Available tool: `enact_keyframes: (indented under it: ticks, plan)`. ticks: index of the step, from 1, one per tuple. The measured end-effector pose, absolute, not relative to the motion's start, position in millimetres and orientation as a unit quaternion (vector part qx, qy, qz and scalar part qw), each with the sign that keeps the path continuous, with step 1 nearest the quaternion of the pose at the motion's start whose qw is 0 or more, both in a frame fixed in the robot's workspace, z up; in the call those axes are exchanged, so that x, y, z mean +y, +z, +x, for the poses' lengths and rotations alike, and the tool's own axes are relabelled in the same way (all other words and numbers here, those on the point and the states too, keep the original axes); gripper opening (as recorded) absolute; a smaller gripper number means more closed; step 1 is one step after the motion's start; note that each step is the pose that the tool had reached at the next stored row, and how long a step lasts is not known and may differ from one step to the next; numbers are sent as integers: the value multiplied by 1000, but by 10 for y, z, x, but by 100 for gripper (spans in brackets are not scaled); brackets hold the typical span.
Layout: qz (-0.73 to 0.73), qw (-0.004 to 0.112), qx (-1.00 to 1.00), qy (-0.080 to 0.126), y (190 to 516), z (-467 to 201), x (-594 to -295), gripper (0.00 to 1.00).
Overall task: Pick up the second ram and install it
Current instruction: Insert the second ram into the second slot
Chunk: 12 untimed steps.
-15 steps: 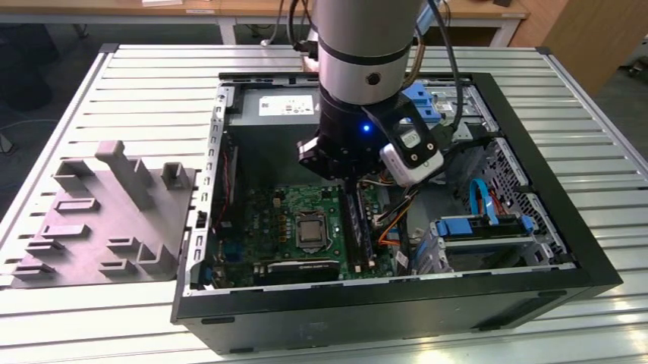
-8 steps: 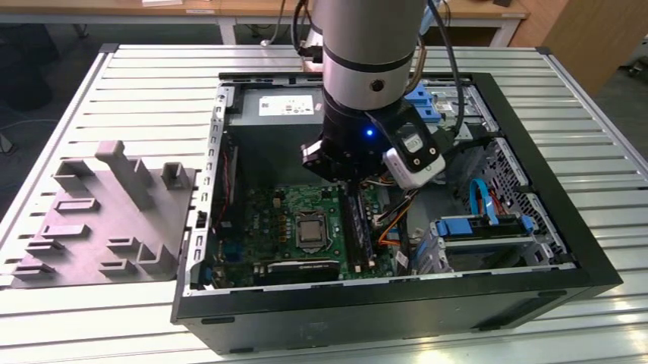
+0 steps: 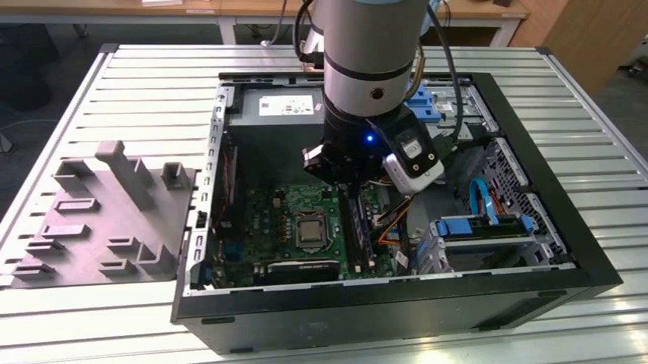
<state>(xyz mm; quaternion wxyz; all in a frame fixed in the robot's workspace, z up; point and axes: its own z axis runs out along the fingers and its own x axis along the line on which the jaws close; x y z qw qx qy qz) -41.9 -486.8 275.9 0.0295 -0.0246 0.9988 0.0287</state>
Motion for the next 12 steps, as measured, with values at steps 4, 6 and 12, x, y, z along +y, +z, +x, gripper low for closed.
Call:
enact_keyframes:
  ticks: [4,6,12]
  plan:
    - [-24,30,999,29,2717,-419,-4868,11]
    - [-24,29,999,29,2697,-419,-4868,11]
    - [-24,29,999,29,2680,-417,-4868,11]
